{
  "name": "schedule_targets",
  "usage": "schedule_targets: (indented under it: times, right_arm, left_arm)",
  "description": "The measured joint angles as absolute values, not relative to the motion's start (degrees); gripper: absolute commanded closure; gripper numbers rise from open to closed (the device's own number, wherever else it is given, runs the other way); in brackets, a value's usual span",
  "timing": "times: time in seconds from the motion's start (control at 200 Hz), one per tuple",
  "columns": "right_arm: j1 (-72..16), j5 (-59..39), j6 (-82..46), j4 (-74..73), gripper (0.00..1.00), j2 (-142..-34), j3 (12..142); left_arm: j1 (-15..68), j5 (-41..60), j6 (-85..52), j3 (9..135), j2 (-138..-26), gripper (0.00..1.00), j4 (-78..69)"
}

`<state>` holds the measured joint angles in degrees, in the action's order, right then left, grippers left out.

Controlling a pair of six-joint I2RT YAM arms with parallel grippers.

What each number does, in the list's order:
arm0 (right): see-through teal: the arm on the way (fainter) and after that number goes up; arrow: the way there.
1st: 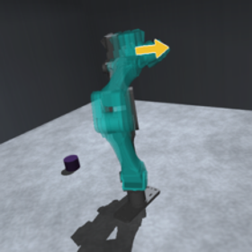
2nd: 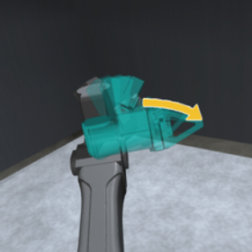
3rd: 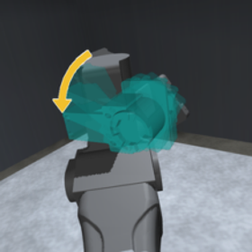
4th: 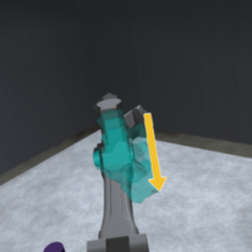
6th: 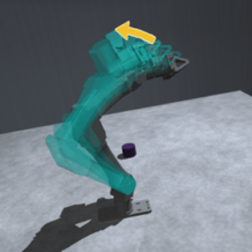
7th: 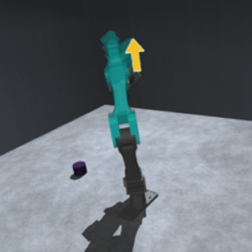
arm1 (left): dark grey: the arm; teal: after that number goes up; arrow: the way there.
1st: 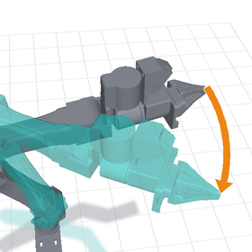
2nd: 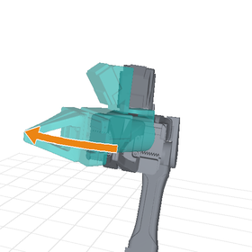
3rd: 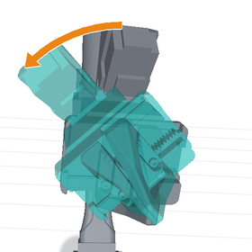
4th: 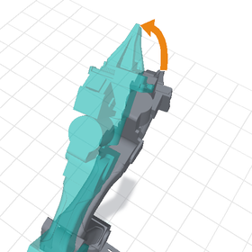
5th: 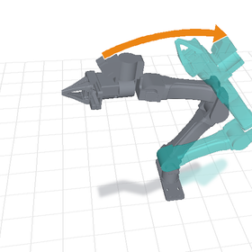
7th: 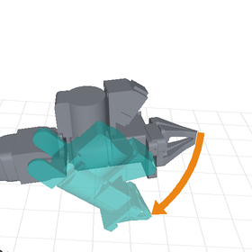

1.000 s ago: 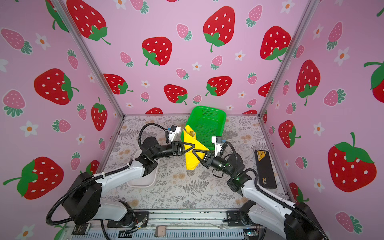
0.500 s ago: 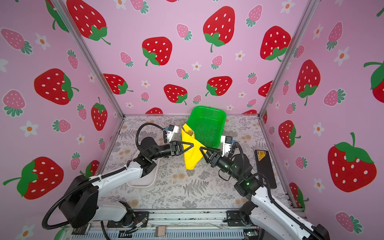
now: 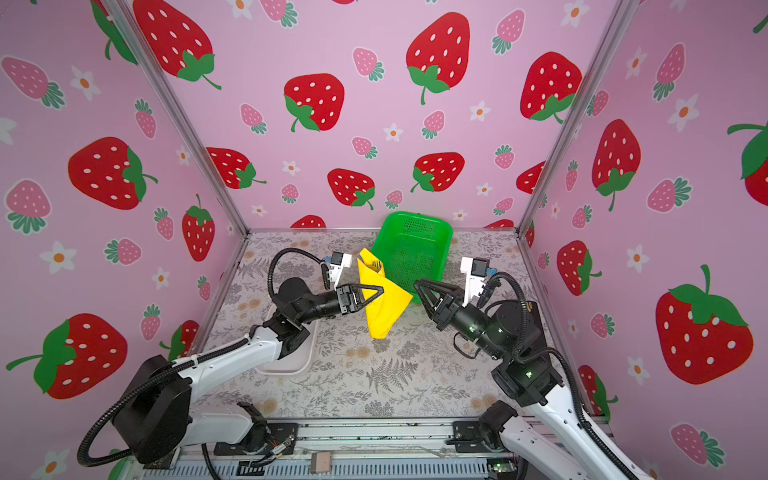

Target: Place the utensils on the paper napkin and roll it up

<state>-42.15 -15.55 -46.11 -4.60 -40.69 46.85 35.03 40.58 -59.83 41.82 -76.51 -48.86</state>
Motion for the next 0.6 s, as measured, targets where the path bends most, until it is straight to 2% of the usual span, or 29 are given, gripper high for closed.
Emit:
schedule_targets:
  times: [0.39,0.6]
  right_arm:
    - [-46.8,-19.6,-44.4,-0.9,0.77,-49.8,47.2]
    - [-47.5,-16.8,-43.6,0.8,0.72,-52.0,47.4]
  left_arm:
    - [35.0,38.9,-58.4,41.7,-76.5,0.92,-49.0]
    - [35.0,38.6,-58.3,41.7,-76.5,0.91,-49.1]
